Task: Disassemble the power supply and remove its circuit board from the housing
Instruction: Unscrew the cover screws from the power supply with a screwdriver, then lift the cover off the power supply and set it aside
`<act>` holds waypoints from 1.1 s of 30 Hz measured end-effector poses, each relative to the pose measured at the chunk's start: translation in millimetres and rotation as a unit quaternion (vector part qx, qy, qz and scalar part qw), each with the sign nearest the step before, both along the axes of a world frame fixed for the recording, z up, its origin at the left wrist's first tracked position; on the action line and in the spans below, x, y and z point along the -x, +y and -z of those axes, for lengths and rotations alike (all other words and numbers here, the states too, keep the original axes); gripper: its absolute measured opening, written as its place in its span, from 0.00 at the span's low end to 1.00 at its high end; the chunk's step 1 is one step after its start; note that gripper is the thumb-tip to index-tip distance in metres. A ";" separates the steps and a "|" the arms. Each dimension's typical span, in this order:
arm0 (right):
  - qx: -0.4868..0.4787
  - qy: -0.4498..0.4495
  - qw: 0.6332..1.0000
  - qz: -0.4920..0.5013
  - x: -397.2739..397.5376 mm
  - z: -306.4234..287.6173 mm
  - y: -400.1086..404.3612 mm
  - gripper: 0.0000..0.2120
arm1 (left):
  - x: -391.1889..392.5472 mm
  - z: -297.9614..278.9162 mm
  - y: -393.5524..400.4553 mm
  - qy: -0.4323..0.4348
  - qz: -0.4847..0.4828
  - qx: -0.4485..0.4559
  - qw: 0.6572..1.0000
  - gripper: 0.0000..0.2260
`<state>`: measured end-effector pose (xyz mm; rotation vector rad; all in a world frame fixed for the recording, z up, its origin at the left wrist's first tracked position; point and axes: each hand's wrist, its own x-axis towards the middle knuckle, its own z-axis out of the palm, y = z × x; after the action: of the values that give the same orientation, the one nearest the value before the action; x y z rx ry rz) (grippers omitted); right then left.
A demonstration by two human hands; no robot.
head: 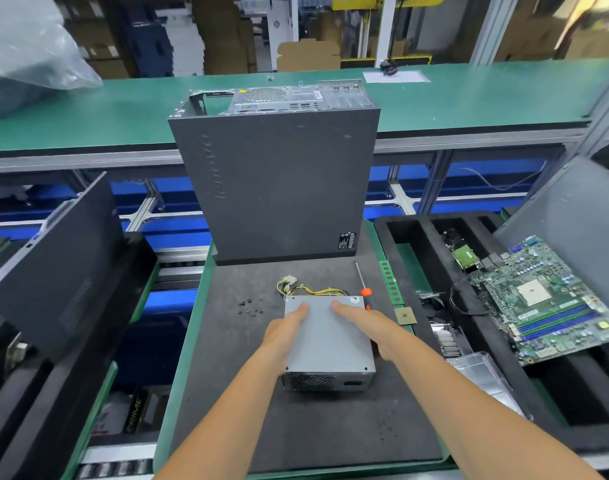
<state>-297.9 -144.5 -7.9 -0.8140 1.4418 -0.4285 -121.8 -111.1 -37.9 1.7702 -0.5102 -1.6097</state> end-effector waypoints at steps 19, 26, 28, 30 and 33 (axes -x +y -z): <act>0.026 0.069 0.997 -0.029 -6.9 -20.9 4.0 0.22 | -5.6 -22.3 -5.2 0.013 0.022 0.003 1.000 0.21; 0.039 0.079 0.995 -0.054 -6.9 -41.3 4.1 0.28 | -3.3 -49.4 -2.4 -0.007 0.022 0.017 1.000 0.17; 0.055 0.094 0.992 -0.061 -6.6 -48.3 5.7 0.28 | -2.8 -56.8 0.3 -0.013 0.025 0.022 0.999 0.19; 0.075 0.111 0.988 -0.077 -6.7 -59.0 6.7 0.28 | -3.3 -66.4 2.2 -0.018 0.018 0.034 0.999 0.19; 0.129 0.105 0.982 -0.086 -8.9 -83.9 7.6 0.24 | -4.9 -88.2 0.1 -0.021 -0.010 0.093 0.995 0.22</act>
<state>-289.1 -136.9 76.0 -1.2132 1.5118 -0.4109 -116.9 -111.0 50.3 1.6685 -0.6388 -1.4643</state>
